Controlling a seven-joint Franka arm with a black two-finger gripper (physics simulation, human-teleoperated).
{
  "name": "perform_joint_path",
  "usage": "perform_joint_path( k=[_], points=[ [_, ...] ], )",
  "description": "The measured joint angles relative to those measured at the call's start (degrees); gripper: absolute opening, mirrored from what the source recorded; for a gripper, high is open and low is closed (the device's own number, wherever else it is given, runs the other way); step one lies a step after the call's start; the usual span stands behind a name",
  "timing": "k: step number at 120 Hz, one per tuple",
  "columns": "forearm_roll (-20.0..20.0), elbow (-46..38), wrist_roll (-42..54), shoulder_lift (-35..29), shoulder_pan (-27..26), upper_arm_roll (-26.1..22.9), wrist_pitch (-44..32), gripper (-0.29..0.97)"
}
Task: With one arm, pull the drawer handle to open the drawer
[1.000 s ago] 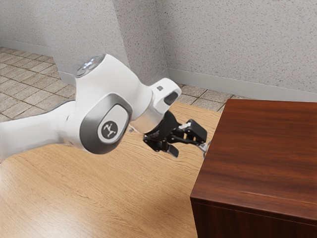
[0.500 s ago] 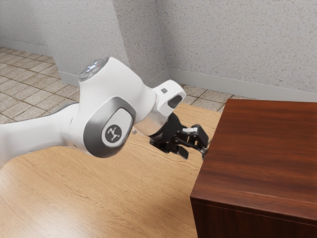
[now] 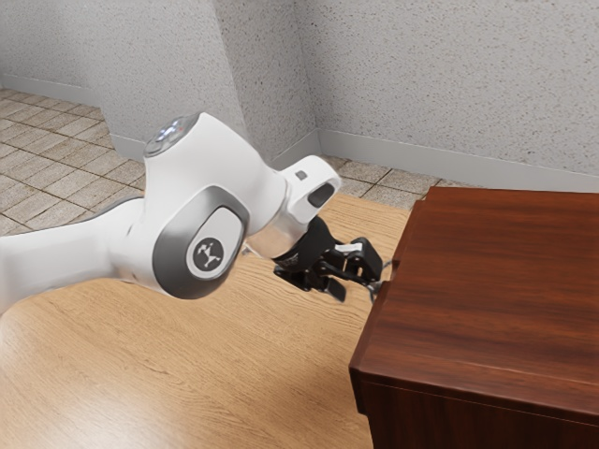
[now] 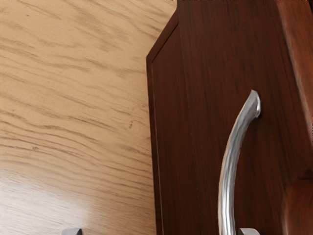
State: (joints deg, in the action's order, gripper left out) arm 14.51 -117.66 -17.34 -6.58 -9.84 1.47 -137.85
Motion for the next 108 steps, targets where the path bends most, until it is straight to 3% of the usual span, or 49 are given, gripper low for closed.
perform_joint_path(
  k=[108],
  points=[
    [-2.66, -0.38, 1.02, -0.70, 4.70, 0.16, 0.05, 0.35]
  ],
)
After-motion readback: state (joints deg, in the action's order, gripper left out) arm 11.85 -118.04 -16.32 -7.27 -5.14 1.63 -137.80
